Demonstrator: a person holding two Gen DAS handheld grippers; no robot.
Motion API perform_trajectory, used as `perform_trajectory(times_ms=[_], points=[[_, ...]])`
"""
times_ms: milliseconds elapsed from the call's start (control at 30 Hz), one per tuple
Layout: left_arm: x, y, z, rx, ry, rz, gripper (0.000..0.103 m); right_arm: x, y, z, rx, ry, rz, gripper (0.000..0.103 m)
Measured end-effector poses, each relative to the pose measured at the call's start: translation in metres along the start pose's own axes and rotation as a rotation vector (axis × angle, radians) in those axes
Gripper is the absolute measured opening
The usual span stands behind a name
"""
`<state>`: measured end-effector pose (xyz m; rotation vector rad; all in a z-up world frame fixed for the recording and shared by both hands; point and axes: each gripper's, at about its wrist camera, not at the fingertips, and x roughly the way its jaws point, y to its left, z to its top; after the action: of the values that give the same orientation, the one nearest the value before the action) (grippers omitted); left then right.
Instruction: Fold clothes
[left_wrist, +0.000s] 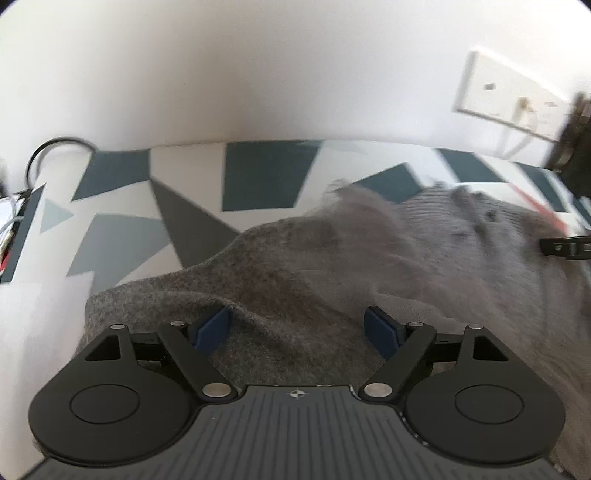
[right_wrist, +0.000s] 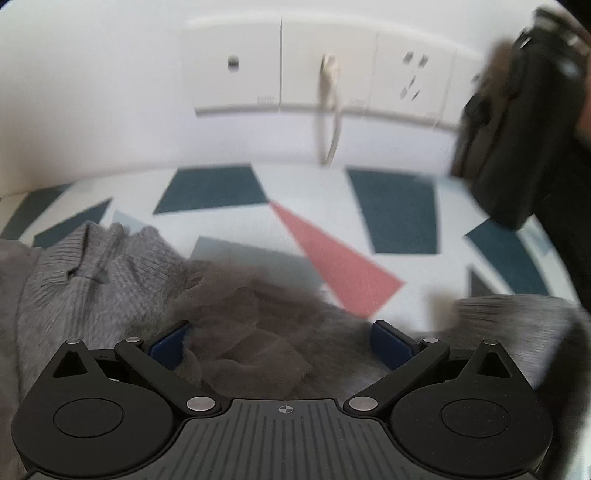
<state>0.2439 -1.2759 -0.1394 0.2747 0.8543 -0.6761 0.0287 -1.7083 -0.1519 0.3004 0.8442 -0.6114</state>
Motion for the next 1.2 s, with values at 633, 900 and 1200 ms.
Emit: perform_trajectory(times_ms=[633, 900, 1200], points=[[0.029, -0.007, 0.021, 0.103, 0.014, -0.039, 0.010, -0.010, -0.002, -0.036, 0.043, -0.039, -0.030, 0.037], [0.015, 0.009, -0.001, 0.010, -0.024, 0.030, 0.009, 0.008, 0.022, -0.014, 0.007, -0.054, -0.008, 0.017], [0.024, 0.021, 0.001, -0.030, -0.030, 0.091, 0.010, 0.024, 0.023, -0.003, 0.009, -0.059, 0.006, 0.017]])
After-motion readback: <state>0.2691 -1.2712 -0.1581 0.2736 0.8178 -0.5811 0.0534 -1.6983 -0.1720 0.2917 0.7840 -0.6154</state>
